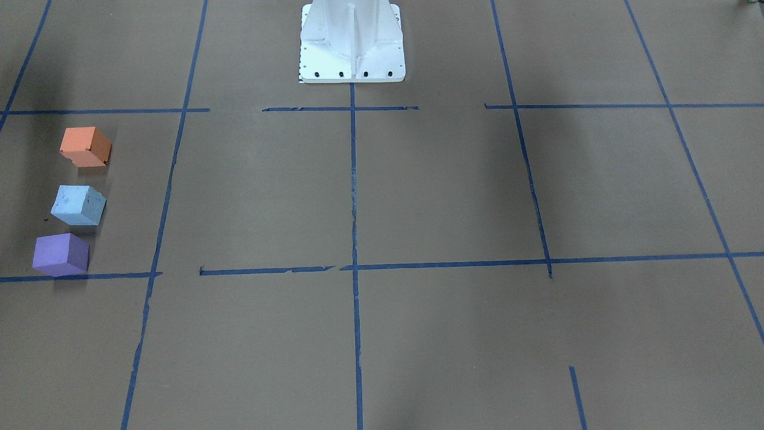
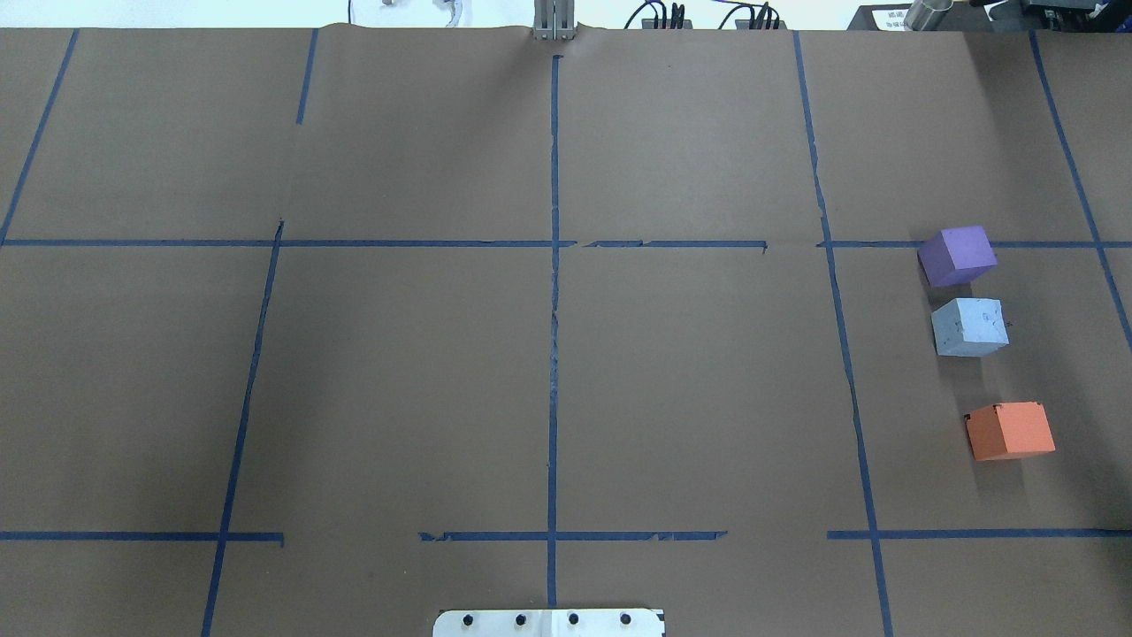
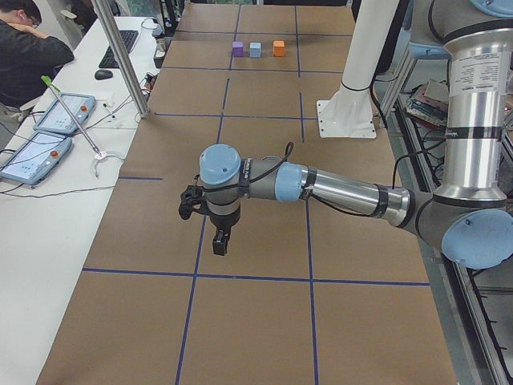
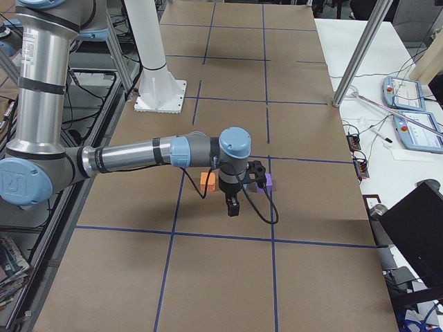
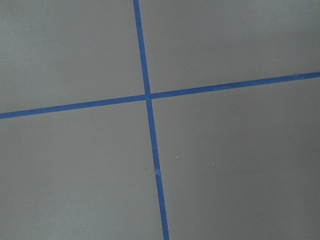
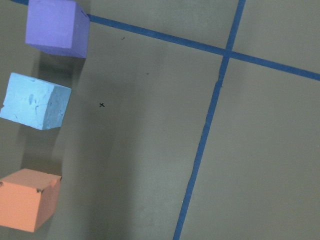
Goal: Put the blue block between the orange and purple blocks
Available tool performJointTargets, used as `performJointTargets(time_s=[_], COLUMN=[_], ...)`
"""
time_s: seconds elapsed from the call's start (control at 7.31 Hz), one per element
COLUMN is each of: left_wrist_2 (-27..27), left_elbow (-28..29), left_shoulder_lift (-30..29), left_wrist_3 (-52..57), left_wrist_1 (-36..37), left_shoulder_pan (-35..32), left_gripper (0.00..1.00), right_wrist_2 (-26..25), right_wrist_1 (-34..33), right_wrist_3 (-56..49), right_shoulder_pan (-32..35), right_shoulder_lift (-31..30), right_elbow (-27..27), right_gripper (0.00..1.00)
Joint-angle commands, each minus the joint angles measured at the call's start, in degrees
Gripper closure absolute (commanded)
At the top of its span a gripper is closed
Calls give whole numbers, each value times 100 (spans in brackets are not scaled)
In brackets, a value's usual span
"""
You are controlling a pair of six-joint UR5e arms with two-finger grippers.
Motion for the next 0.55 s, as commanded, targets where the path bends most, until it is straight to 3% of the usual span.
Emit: performJointTargets(time_s=[0.0, 0.41], left_wrist_2=[33, 60], left_elbow=[79, 61], left_shoulder_lift=[117, 320], left_wrist_3=[-9, -18], left_wrist_1=[1, 18], left_shoulder_pan=[-9, 9], left_gripper=[0, 0], right_wrist_2=[114, 115], right_wrist_1=[26, 149], right_wrist_3=[169, 189], right_shoulder_pan=[125, 125], right_shoulder_lift=[-78, -69], right_elbow=[-79, -97], right_gripper=[0, 0])
